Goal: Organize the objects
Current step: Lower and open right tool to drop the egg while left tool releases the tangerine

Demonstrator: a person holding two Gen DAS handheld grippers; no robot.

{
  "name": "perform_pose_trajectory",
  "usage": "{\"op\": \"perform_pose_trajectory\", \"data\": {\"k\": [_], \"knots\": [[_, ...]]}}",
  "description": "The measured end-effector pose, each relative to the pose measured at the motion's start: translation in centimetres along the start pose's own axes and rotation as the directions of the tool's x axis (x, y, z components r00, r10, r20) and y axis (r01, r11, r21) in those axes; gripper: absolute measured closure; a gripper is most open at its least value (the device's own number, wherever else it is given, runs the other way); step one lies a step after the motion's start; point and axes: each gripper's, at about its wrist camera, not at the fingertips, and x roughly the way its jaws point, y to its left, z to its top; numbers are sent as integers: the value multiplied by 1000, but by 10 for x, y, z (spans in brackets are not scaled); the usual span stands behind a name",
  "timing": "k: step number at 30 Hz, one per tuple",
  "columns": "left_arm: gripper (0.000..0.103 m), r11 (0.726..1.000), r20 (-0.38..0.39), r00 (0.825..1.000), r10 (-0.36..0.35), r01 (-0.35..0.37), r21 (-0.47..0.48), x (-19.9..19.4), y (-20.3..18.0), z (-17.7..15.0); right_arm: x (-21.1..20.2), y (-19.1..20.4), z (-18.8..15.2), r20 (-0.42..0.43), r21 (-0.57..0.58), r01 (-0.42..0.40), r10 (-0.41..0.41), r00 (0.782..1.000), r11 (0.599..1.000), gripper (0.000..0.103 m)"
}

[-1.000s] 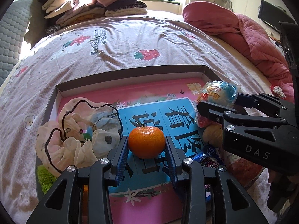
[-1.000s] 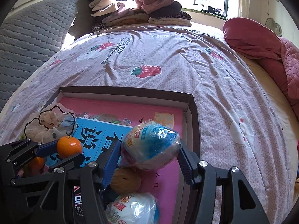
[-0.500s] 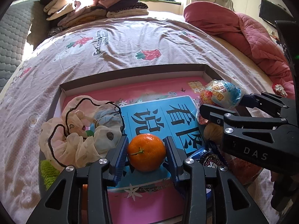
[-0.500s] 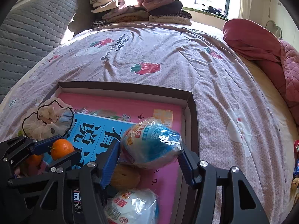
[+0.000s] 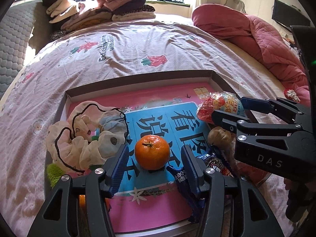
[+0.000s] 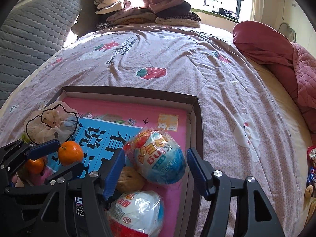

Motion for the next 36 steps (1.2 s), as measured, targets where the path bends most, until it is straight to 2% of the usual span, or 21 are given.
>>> {"op": "perform_pose_trajectory", "data": {"k": [8, 21, 25, 36], "knots": [[43, 1000, 8, 1000, -6, 6, 1, -11, -3, -3, -13, -2, -2, 27, 5, 20, -20, 999, 1000, 38], [40, 1000, 33, 999, -9, 10, -12, -35, -5, -10, -42, 1, -8, 75, 9, 0, -1, 997, 1000, 38], [35, 1000, 41, 999, -5, 6, -15, -42, -5, -11, -49, 4, -10, 83, 4, 1, -1, 997, 1000, 38], [32, 1000, 87, 996, 4, -2, -25, -68, -8, -12, -74, 9, -14, 120, -7, -6, 6, 993, 1000, 38]]}}
